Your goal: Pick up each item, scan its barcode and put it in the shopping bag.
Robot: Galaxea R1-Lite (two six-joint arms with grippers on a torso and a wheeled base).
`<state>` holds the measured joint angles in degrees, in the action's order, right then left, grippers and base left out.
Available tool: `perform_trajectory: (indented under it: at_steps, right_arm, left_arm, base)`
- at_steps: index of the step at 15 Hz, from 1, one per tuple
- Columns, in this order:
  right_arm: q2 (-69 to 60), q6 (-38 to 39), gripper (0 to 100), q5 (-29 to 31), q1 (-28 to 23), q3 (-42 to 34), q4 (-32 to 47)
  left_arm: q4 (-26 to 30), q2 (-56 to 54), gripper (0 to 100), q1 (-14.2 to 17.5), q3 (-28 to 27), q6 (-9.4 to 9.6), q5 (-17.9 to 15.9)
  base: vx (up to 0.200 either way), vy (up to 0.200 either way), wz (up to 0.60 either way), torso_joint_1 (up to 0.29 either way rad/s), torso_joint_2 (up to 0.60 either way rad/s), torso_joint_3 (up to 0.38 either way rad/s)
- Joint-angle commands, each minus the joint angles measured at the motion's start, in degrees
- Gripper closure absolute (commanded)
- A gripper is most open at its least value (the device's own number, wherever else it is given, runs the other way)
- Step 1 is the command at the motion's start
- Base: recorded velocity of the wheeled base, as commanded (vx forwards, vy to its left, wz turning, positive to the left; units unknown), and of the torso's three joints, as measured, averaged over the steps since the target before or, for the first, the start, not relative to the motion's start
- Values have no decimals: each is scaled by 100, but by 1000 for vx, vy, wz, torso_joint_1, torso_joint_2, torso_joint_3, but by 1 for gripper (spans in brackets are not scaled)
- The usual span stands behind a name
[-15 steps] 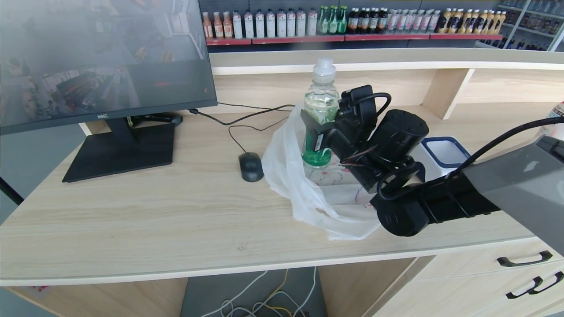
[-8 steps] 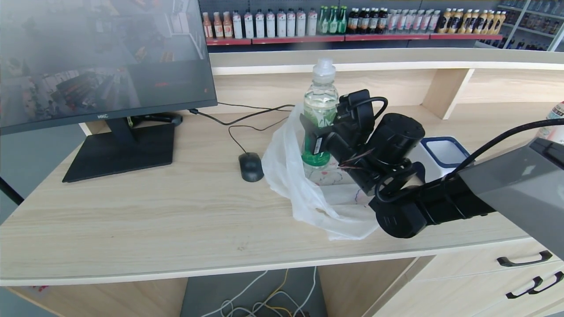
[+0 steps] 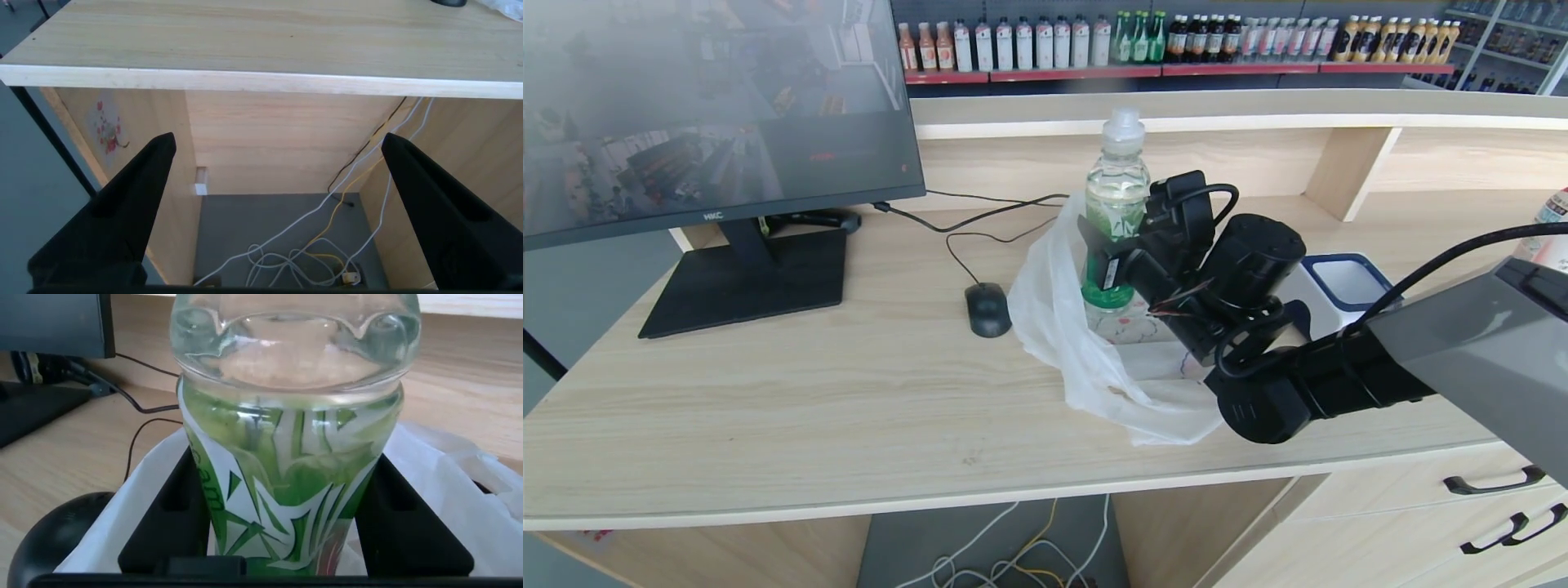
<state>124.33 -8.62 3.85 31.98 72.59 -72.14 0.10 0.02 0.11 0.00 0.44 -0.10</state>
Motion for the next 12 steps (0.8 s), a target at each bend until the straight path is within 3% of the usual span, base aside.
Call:
perform_trajectory:
  at_steps: [1, 5, 6, 12]
  right_arm:
    - [38, -8, 100, 1, 2, 0, -1]
    - [65, -8, 100, 1, 2, 9, 16]
    - [65, -8, 0, 1, 2, 0, 16]
    - [-32, -8, 0, 1, 2, 0, -98]
  left_arm:
    - [-1, -2, 0, 7, 0, 0, 1]
    - [-1, -2, 0, -2, 0, 0, 1]
    - [-1, -2, 0, 7, 0, 0, 1]
    - [-1, -2, 0, -2, 0, 0, 1]
  base:
    - [0, 0, 0, 0, 0, 0]
    - [0, 0, 0, 0, 0, 0]
    - [0, 0, 0, 0, 0, 0]
    - [0, 0, 0, 0, 0, 0]
